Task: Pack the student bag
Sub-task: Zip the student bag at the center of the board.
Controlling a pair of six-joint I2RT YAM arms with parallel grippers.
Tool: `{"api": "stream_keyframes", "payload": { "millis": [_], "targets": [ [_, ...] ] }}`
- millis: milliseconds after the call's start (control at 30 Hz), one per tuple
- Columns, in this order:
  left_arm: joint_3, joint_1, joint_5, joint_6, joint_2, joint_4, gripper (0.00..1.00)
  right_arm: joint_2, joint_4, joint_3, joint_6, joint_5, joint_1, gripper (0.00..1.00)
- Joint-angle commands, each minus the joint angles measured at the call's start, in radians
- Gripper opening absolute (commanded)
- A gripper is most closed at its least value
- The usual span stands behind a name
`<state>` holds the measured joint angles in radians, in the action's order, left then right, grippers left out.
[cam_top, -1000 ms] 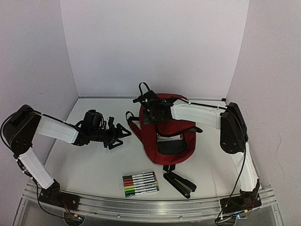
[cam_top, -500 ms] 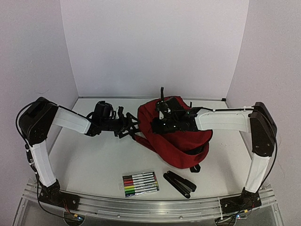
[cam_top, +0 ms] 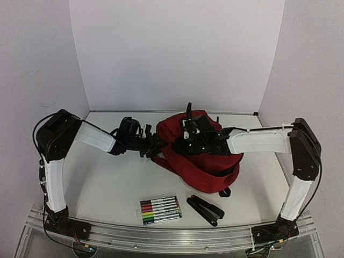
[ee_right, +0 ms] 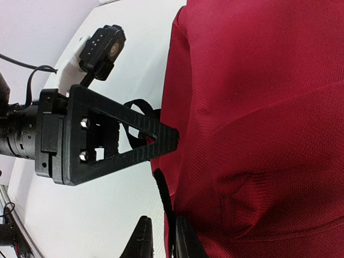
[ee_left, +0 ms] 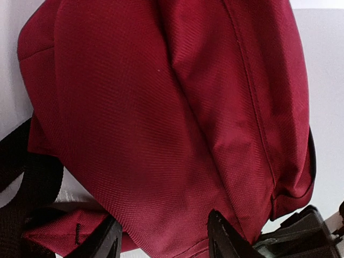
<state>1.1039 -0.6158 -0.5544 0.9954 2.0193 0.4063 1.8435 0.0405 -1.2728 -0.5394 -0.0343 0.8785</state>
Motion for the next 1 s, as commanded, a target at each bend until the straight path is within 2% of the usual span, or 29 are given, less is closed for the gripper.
{"api": "stream_keyframes", "payload": {
  "millis": [0, 167, 467, 600, 833, 967],
  "targets": [
    [0.049, 0.002, -0.009, 0.0, 0.026, -0.008, 0.42, -0.015, -0.025, -0.031, 0.008, 0.068, 0.007, 0.22],
    [0.054, 0.0, -0.023, 0.012, 0.038, 0.005, 0.21, 0.03, 0.027, -0.096, 0.024, 0.124, 0.007, 0.24],
    [0.051, 0.001, -0.029, 0.024, 0.044, 0.019, 0.05, 0.116, 0.107, -0.215, 0.076, 0.157, 0.007, 0.28],
    [0.052, 0.0, -0.029, 0.028, 0.043, 0.02, 0.01, 0.13, 0.121, -0.226, 0.085, 0.127, 0.007, 0.31],
    [0.057, 0.001, -0.032, 0.028, 0.042, 0.019, 0.0, 0.162, 0.154, -0.248, 0.1, 0.151, 0.006, 0.32],
    [0.06, 0.001, -0.032, 0.026, 0.041, 0.015, 0.0, 0.175, 0.163, -0.263, 0.107, 0.156, 0.006, 0.23]
  ]
}}
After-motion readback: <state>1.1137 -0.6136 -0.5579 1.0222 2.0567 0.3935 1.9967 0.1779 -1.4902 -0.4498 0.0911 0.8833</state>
